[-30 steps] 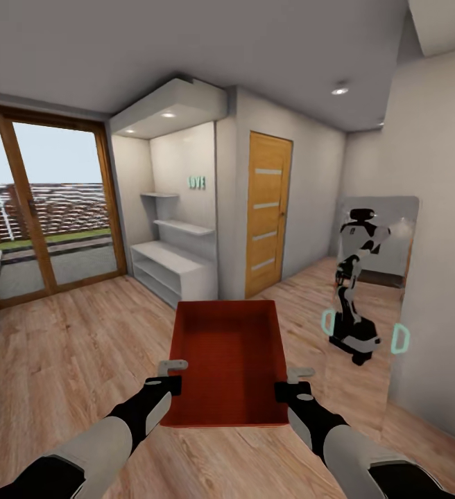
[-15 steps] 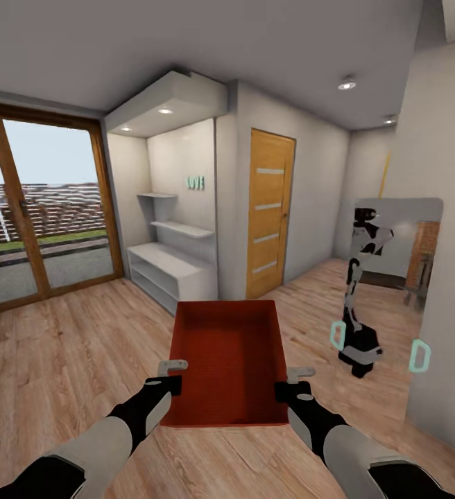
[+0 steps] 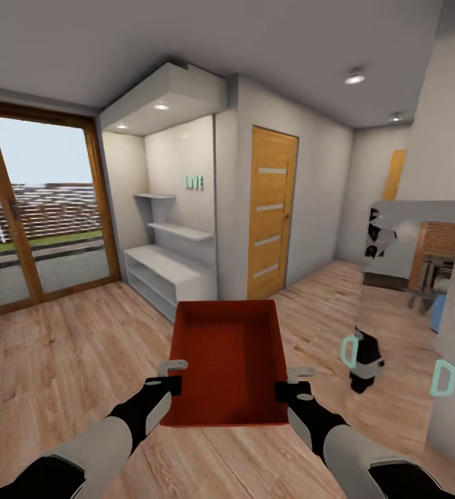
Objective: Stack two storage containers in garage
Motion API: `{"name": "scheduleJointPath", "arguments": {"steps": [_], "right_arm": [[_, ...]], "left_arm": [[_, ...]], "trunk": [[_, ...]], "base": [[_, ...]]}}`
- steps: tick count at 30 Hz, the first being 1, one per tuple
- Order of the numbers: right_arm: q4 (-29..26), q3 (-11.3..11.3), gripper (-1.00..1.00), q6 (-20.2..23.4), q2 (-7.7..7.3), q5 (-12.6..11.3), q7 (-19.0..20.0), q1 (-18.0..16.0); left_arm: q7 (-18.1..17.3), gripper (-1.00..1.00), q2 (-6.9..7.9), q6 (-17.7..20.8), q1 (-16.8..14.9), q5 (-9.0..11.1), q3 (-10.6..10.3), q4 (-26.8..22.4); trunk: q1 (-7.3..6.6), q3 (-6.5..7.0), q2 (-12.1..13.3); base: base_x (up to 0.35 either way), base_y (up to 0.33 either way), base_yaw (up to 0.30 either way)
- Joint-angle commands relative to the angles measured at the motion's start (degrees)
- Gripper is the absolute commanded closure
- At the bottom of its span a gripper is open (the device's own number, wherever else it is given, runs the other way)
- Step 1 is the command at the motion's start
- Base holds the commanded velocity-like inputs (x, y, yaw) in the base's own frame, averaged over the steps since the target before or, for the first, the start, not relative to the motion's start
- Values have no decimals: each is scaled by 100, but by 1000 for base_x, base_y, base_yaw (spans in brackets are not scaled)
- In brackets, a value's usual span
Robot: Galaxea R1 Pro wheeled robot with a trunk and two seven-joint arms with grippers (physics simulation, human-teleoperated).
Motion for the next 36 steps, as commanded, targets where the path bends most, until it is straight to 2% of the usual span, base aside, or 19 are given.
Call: {"name": "scheduleJointPath", "arguments": {"steps": [1, 36], "right_arm": [[17, 19, 100, -11, 1, -55, 29, -1], [17, 18, 100, -12, 3, -55, 21, -1]], "left_arm": [[116, 100, 154, -63, -10, -131, 220, -30], [117, 100, 187, -63, -10, -125, 224, -29]], "trunk": [[5, -10, -9], [5, -10, -9]], "base": [[322, 0, 0], [322, 0, 0]]}}
